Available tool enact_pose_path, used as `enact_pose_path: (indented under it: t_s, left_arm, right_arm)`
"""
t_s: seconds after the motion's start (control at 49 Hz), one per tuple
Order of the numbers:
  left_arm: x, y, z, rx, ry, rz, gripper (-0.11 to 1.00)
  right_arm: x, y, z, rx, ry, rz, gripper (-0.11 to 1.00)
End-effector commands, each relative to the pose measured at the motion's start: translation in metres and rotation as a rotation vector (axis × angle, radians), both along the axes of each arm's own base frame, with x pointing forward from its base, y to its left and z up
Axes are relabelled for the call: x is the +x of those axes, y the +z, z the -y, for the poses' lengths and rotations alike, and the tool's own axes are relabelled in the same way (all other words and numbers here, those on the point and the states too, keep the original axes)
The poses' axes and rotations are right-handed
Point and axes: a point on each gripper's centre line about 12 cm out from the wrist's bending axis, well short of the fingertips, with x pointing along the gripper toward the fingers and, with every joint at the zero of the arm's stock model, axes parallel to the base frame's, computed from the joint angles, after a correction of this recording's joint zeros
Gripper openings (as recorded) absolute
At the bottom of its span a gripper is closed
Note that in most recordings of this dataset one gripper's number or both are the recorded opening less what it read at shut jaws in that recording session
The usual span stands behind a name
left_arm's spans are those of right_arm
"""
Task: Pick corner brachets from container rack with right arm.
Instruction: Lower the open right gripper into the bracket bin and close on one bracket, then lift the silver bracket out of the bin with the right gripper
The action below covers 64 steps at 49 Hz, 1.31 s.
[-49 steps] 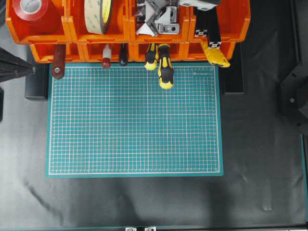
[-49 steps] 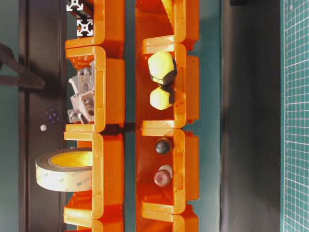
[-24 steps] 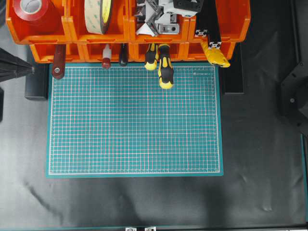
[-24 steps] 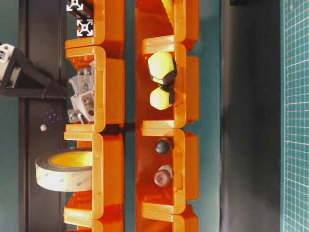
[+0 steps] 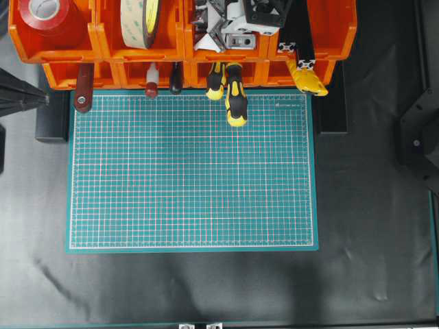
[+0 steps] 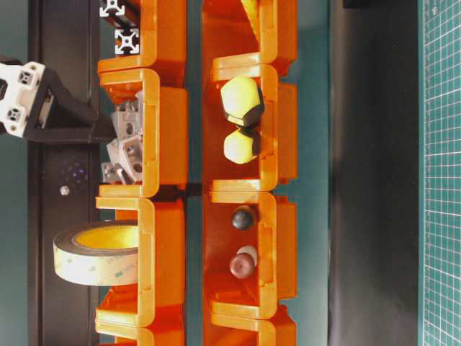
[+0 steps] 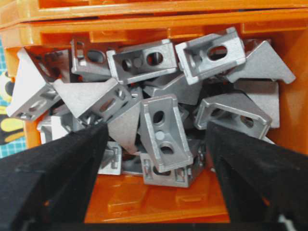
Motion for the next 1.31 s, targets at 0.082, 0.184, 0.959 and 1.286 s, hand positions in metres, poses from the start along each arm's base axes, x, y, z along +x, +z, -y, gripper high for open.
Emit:
enact_pose_path:
  t_s: [0.082, 0.184, 0.959, 1.286]
  left_arm:
    - [0.001, 0.005, 0.0, 0.001, -0.001, 0.012, 0.0]
    - [0.001, 0.006, 0.0, 0.0, 0.0, 0.015, 0.0]
    - [0.0, 0.006, -0.001, 0.0, 0.003, 0.018, 0.0]
    - [-0.003, 0.007, -0.001, -0.001, 0.005, 0.021, 0.0]
  right_arm:
    - [-0.003, 0.006, 0.005, -0.015, -0.008, 0.006, 0.58]
    - [-0.003, 0.007, 0.002, -0.014, -0.002, 0.005, 0.3]
    - [-0.029, 0.116, -0.061, -0.136, 0.044, 0.253, 0.24]
    - [-0.053, 0.108, -0.129, -0.041, 0.099, 0.344, 0.24]
